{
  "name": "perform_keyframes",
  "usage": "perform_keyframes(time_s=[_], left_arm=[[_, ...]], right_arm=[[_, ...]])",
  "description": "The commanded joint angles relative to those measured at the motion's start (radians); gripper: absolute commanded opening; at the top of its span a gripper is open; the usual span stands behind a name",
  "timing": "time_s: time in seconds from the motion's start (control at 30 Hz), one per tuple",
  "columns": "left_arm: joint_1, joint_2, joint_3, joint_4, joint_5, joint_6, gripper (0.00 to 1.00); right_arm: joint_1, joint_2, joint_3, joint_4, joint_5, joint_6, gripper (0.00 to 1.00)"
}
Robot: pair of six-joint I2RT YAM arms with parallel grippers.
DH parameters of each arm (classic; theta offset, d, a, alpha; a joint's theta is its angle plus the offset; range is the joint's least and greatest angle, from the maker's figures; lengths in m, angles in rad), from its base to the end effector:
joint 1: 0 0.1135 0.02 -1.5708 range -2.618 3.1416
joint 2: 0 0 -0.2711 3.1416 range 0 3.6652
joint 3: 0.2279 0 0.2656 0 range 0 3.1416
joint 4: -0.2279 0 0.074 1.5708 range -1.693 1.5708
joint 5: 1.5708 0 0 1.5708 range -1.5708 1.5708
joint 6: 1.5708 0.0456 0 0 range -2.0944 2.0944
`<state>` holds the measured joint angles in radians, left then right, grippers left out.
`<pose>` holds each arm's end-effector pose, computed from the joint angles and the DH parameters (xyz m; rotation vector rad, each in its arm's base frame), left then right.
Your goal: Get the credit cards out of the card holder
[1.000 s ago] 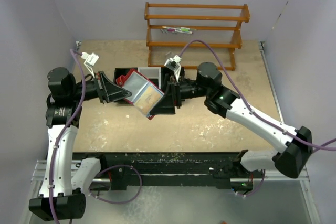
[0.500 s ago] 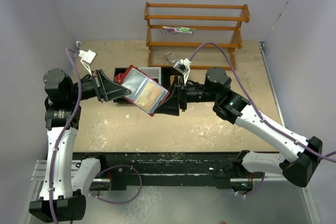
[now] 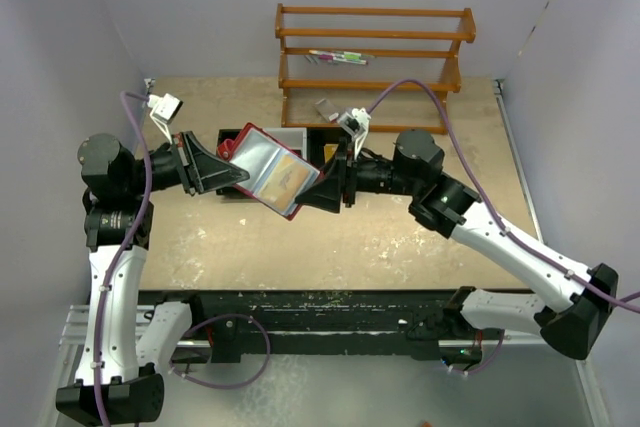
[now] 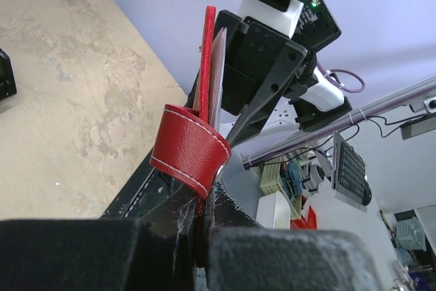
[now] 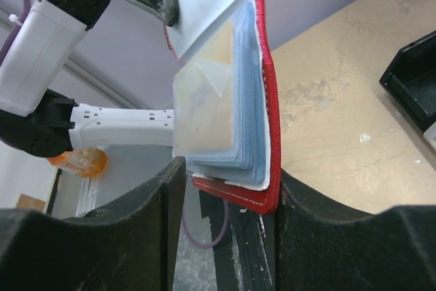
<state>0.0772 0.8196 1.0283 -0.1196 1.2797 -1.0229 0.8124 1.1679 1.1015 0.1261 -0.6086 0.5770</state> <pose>0.1653 -0.0310 0.4317 0.2406 1.7978 -1.6327 0.1785 0.2263 0.4122 -0.7415 1.5772 1.5225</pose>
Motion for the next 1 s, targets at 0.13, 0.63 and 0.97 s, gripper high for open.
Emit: perform_keyframes(time_s=[0.13, 0.63, 0.97], left_arm=[[0.003, 0.002, 0.046, 0.087, 0.011, -0.060, 0.00], [0.003, -0.018, 0.049, 0.262, 0.090, -0.190, 0.00], [0.002, -0.027, 0.052, 0.314, 0.102, -0.228, 0.00]], right_arm=[[0.000, -0.146, -0.134, 0.269, -0.045, -0.091, 0.58], [-0.009, -0.092, -0.113, 0.205, 0.120, -0.112, 0.70], [-0.016, -0.091, -0.144, 0.341, 0.032, -0.054, 0.71]])
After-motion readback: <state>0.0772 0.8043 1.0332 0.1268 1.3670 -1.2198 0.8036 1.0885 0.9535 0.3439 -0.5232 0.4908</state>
